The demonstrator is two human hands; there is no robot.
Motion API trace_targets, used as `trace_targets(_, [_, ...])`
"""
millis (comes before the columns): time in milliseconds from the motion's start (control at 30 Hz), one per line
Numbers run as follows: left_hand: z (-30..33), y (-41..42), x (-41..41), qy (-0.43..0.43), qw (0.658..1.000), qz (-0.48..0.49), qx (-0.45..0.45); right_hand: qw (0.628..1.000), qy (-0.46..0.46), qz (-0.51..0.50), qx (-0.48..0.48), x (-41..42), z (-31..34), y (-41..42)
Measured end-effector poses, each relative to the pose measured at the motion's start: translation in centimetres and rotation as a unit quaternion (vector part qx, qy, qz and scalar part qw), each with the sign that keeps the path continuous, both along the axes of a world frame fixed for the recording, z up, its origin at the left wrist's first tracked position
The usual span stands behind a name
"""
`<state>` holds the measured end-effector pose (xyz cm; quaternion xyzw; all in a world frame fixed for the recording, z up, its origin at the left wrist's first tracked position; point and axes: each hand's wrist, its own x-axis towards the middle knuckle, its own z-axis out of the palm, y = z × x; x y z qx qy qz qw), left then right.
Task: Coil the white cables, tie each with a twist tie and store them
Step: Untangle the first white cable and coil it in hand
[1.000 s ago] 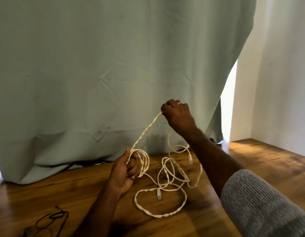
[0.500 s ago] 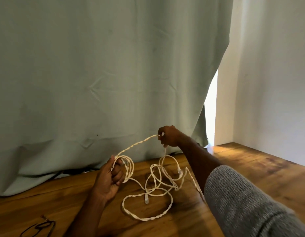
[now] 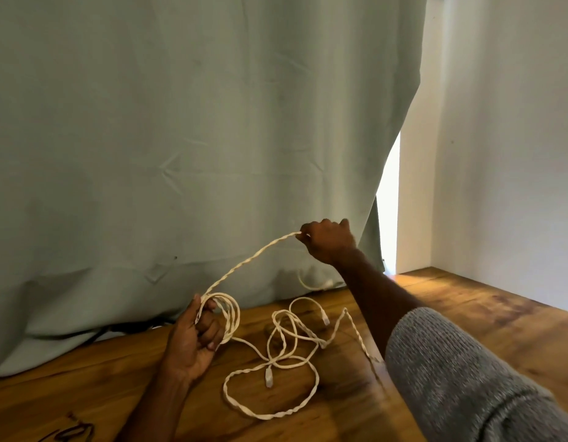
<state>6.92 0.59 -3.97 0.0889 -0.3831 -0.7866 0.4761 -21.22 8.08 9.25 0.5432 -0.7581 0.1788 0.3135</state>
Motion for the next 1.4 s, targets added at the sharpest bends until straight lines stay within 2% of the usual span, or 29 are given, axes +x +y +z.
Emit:
trace_targets(67, [0.0,-0.2,-0.1,0.008,1.000,-0.003,0.001,0.999,0.040,-0.032,0.016,0.6,1.0,1.2])
trace_targets(133, [0.1,-0.3,-0.1,0.021,1.000,-0.013,0.008,0.999,0.039,0.002,0.024,1.2,2.1,2.3])
trace_targets(167, [0.2,-0.2,-0.1,0.025,0.999,-0.020,0.013,0.999,0.015,0.037,0.025,1.7,2.8,2.9])
trace_targets(233, [0.4,-0.2,0.0,0.035,0.999,-0.034,0.018,0.987,-0.101,0.125,0.027,3.0,4.4,4.4])
trace_targets(300, [0.6,0.0,0.2,0.048,0.998,-0.043,0.022,0.951,-0.229,0.202,0.052,4.5,5.7,5.9])
trace_targets(400, [0.8,0.3,0.3,0.055,0.997,-0.048,0.024,0.870,-0.375,0.241,0.211,6.5,4.5,7.4])
trace_targets(533, [0.6,0.2,0.4,0.053,0.997,-0.052,0.014,0.814,-0.381,0.181,0.399,8.5,-1.7,6.1])
trace_targets(600, [0.4,0.1,0.4,0.043,0.998,-0.055,0.008,0.787,-0.407,0.181,0.428,9.0,-4.2,5.3])
trace_targets(667, [0.2,0.1,0.5,0.025,0.998,-0.056,0.004,0.770,-0.451,0.209,0.401,9.1,-5.3,4.9])
trace_targets(767, [-0.2,-0.2,0.7,-0.021,0.998,-0.055,-0.005,0.794,-0.469,0.257,0.289,9.7,-4.6,4.9])
trace_targets(867, [-0.7,-0.5,0.8,-0.075,0.995,-0.049,-0.033,0.798,-0.461,0.318,0.223,10.5,-1.9,6.0])
trace_targets(933, [-0.8,-0.5,0.8,-0.101,0.993,-0.045,-0.049,0.824,-0.410,0.324,0.218,11.6,0.4,7.0])
trace_targets(1067, [-0.5,0.0,0.4,-0.116,0.990,-0.064,-0.052,0.906,-0.256,0.258,0.215,14.6,0.7,5.4])
trace_targets(1133, [-0.2,0.4,0.4,-0.084,0.992,-0.086,-0.046,0.912,-0.212,0.249,0.246,15.4,-1.8,3.2])
trace_targets(1167, [-0.2,0.4,0.5,-0.064,0.993,-0.093,-0.043,0.908,-0.227,0.257,0.240,15.5,-3.3,2.2])
trace_targets(1233, [-0.4,0.5,0.8,-0.028,0.994,-0.092,-0.045,0.875,-0.336,0.295,0.185,15.3,-6.0,1.1])
trace_targets(1267, [-0.6,0.5,0.8,-0.015,0.995,-0.090,-0.043,0.839,-0.414,0.321,0.145,15.3,-7.3,0.8])
trace_targets(1333, [-0.8,0.5,0.4,-0.001,0.995,-0.091,-0.029,0.729,-0.585,0.349,0.069,15.9,-9.7,0.7])
trace_targets(1400, [-0.9,0.7,-0.2,-0.007,0.996,-0.087,-0.013,0.634,-0.694,0.339,0.044,16.3,-11.5,0.8])
